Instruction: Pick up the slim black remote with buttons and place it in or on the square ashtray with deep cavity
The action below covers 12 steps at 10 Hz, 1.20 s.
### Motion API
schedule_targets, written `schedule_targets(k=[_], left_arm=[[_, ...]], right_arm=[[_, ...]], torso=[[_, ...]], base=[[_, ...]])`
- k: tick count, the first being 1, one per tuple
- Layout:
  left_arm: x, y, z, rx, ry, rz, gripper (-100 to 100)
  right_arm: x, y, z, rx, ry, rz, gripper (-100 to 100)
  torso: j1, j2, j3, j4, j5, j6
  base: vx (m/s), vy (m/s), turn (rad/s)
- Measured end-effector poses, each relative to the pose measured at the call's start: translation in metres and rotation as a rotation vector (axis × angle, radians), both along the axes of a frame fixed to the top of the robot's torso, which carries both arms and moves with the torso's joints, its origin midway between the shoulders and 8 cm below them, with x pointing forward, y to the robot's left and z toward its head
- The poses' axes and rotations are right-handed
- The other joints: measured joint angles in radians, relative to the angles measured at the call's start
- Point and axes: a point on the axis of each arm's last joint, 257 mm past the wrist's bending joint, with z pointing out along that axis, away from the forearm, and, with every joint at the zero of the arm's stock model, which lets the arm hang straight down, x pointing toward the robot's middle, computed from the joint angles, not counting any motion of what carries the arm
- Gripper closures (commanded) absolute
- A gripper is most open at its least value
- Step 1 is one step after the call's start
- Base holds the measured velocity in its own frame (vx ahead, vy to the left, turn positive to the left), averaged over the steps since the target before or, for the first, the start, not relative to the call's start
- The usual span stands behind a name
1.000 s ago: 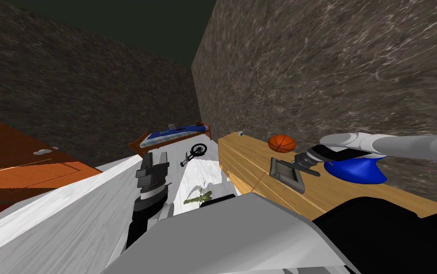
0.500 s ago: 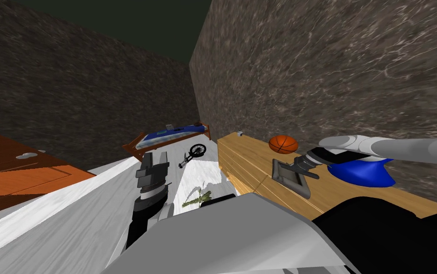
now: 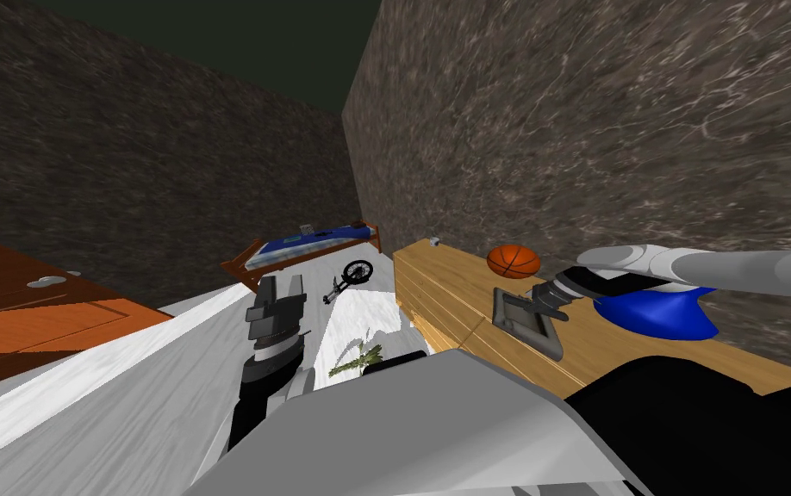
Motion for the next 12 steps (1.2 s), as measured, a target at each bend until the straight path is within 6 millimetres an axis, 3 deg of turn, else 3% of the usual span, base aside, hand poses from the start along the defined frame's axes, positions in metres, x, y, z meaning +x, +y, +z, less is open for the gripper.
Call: schedule_targets(k=[1, 4, 10, 11, 12], left_arm=[[0.000, 0.000, 0.000, 0.000, 0.000, 0.000, 0], [0.000, 0.000, 0.000, 0.000, 0.000, 0.000, 0], [0.000, 0.000, 0.000, 0.000, 0.000, 0.000, 0], [0.000, 0.000, 0.000, 0.000, 0.000, 0.000, 0], [0.000, 0.000, 0.000, 0.000, 0.000, 0.000, 0]], right_arm=[[0.000, 0.000, 0.000, 0.000, 0.000, 0.000, -100], [0.018, 0.007, 0.025, -0.005, -0.003, 0.021, -100], [0.035, 0.019, 0.056, -0.006, -0.001, 0.042, -100], [0.035, 0.020, 0.056, -0.006, 0.000, 0.042, 0], [0.035, 0.020, 0.056, -0.006, 0.000, 0.042, 0]], torso=[[0.000, 0.000, 0.000, 0.000, 0.000, 0.000], [0.000, 0.001, 0.000, 0.000, 0.000, 0.000], [0.000, 0.000, 0.000, 0.000, 0.000, 0.000], [0.000, 0.000, 0.000, 0.000, 0.000, 0.000], [0.000, 0.000, 0.000, 0.000, 0.000, 0.000]], base=[[-0.006, -0.006, -0.058], [-0.012, -0.010, -0.053], [-0.006, -0.005, -0.033], [0.000, 0.000, 0.000], [0.000, 0.000, 0.000]])
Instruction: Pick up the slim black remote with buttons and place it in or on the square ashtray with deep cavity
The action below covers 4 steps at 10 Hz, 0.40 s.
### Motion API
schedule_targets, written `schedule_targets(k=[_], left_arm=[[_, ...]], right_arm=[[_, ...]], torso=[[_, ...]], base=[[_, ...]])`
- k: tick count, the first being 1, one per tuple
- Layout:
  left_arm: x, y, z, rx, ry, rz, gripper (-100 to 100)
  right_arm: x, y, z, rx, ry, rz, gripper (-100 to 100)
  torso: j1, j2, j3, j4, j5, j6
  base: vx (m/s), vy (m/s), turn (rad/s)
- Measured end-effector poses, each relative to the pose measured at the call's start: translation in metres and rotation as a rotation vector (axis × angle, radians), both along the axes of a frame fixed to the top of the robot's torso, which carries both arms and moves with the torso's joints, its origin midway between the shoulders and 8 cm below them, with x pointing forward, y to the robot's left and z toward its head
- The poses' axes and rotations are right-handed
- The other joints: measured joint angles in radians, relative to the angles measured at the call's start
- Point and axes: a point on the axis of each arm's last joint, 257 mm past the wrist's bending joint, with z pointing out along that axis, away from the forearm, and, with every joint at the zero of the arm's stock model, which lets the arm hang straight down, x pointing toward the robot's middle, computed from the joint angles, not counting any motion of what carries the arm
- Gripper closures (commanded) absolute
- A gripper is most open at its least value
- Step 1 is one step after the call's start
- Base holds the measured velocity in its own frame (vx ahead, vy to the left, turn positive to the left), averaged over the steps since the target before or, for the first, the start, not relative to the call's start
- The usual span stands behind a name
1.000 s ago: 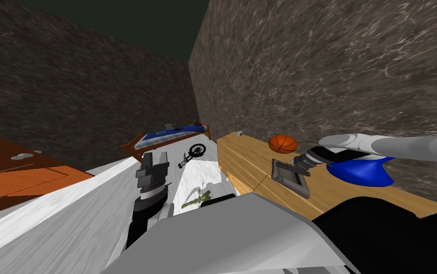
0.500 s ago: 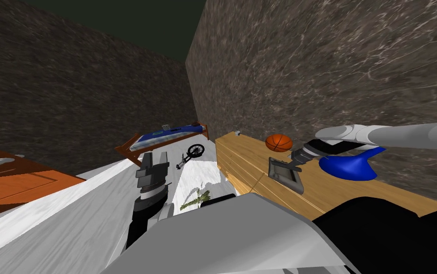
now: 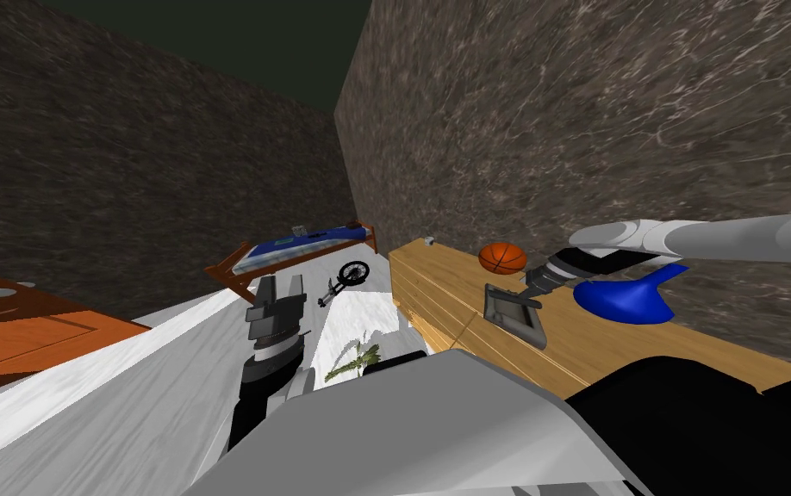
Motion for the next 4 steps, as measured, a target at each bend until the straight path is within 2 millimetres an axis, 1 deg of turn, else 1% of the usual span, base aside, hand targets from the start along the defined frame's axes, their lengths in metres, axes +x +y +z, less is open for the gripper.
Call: schedule_targets(k=[4], left_arm=[[0.0000, 0.0000, 0.0000, 0.000, 0.000, 0.000, 0]], right_arm=[[0.0000, 0.0000, 0.0000, 0.000, 0.000, 0.000, 0]], torso=[[0.000, 0.000, 0.000, 0.000, 0.000, 0.000]], base=[[0.000, 0.000, 0.000]])
